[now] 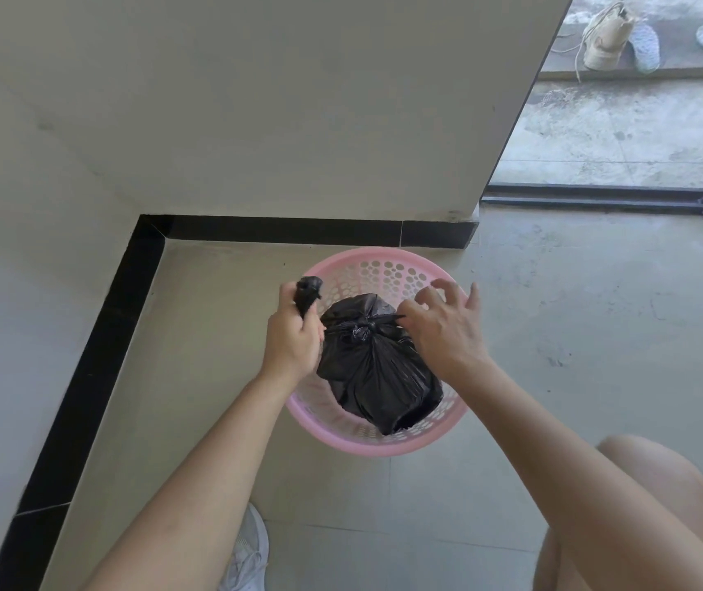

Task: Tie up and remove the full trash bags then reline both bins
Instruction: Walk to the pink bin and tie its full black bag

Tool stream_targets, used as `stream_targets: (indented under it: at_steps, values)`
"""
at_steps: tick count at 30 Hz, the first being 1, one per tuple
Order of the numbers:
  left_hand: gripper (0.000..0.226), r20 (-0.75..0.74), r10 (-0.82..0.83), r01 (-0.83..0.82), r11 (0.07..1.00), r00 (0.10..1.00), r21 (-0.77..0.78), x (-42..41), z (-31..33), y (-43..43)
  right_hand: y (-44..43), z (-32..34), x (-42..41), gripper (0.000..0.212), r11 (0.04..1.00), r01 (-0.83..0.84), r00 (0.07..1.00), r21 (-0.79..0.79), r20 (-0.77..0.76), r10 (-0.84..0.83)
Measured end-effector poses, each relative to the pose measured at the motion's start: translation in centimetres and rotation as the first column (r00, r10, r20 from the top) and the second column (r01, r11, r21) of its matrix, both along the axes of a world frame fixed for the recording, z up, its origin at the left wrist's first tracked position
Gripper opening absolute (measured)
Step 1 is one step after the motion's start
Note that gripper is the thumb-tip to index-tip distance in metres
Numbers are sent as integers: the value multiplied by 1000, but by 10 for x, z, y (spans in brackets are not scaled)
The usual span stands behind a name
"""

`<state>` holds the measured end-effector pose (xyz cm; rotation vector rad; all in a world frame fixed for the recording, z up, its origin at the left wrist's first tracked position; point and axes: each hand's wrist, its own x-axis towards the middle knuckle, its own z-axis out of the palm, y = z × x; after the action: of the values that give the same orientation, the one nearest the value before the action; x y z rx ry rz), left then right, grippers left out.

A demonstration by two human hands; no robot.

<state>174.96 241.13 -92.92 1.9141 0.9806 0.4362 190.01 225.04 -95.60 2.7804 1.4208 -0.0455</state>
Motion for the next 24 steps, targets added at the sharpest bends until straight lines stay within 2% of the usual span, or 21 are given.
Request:
stream_targets:
  at_steps: [2, 3, 6, 8, 12, 15, 19, 21, 24]
  values:
    - [24, -36, -91, 93, 993, 995, 68, -1, -5, -4, 5, 0, 2, 17, 996, 85, 996, 7, -43, -84]
    - [26, -54, -121, 125, 989, 991, 76, 1, -6, -6, 9, -1, 2, 18, 991, 136, 990, 19, -49, -135]
    - [19, -52, -145, 149, 986, 988, 74, 8, -3, -3, 26, -2, -4, 21, 940, 324, 943, 104, -116, -312]
    - [16, -16, -126, 127, 990, 992, 68, 14, 3, 1, 40, -3, -7, 18, 917, 364, 928, 164, -152, -341]
    - [23, 44, 46, -45, 999, 998, -10, 18, 4, 28, 55, 3, 4, 23, 871, 416, 895, 261, -288, -341]
    - [33, 26, 76, -74, 994, 997, -80, 15, 2, 49, 55, 4, 1, 24, 874, 423, 884, 240, -320, -340]
    - [16, -130, 12, -18, 999, 991, -47, 15, 14, 52, 56, 16, -18, 21, 893, 375, 884, 250, -387, -262]
    - [24, -180, -54, 31, 992, 982, -126, 10, 36, 51, 54, 38, -26, 19, 890, 354, 835, 286, -525, -163]
    - [44, -226, -280, 209, 933, 933, -294, 0, 85, 54, 53, 92, -36, 15, 853, 414, 705, 319, -705, -78]
